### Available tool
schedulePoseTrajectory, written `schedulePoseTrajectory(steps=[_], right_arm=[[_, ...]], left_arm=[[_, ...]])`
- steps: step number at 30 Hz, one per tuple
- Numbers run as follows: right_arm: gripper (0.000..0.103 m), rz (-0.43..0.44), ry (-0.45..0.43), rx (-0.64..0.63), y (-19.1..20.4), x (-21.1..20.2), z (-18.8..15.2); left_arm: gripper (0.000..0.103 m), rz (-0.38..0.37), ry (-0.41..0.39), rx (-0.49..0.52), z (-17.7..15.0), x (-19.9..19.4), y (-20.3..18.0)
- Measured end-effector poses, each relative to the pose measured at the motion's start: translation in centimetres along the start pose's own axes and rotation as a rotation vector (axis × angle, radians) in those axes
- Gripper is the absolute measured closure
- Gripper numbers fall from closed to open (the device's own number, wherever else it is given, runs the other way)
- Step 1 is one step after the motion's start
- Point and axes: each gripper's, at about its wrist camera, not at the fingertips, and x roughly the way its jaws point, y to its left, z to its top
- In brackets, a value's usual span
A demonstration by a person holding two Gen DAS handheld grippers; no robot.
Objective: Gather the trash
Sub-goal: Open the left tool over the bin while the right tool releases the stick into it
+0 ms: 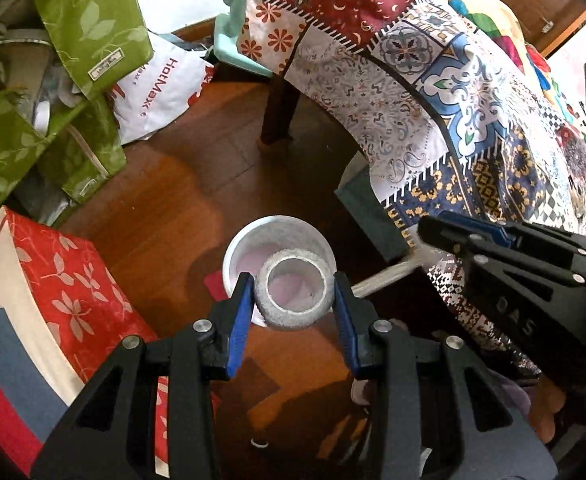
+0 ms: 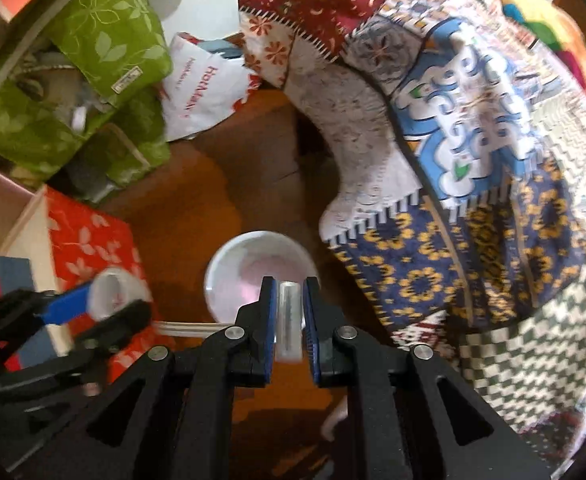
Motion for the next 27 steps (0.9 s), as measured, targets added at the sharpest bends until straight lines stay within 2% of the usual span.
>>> schedulePoseTrajectory(steps=[1,2,3,6,10,13,22,27], right_arm=[[0.077,0.016,0.005,0.006,-0.1,0.2,0.3],[0.066,0.029,0.005,0.014,-0.1,0.2,0.3],[0.06,0.032,-0.005,0.015,-0.2,0.0,0.3],[0.059,0.018,-0.044,0.014,-0.4,-0.9,0.2],[0.059,0.044,-0.058,0.038,-1.5,-1.7,0.1],[0.059,0.041,-0.073,0.049,-2.4,-2.4,-0.2],[0.059,0.032,-0.135,0.044,-3.4,-6.1,-2.4],[0.059,0.032,-0.195,0.048,-3.8,-9.3,-3.7]], left_arm=[[0.065,0.002,0.003,0.001,0.2,0.2,-0.1],[0.065,0.005,0.007,0.003,0.3,0.3,-0.2],[0.065,0.009,0.013,0.009,0.5,0.5,-0.4],[0.063,0.01,0.035,0.02,0.8,1.2,-1.0],[0.061,0.019,0.082,0.001,1.1,2.3,-1.1],[0.06,0.019,0.087,-0.005,1.1,2.3,-1.3],[0.06,0.039,0.01,0.022,-0.2,-1.6,-2.3],[0.06,0.056,-0.075,0.047,-1.4,-5.5,-3.4]])
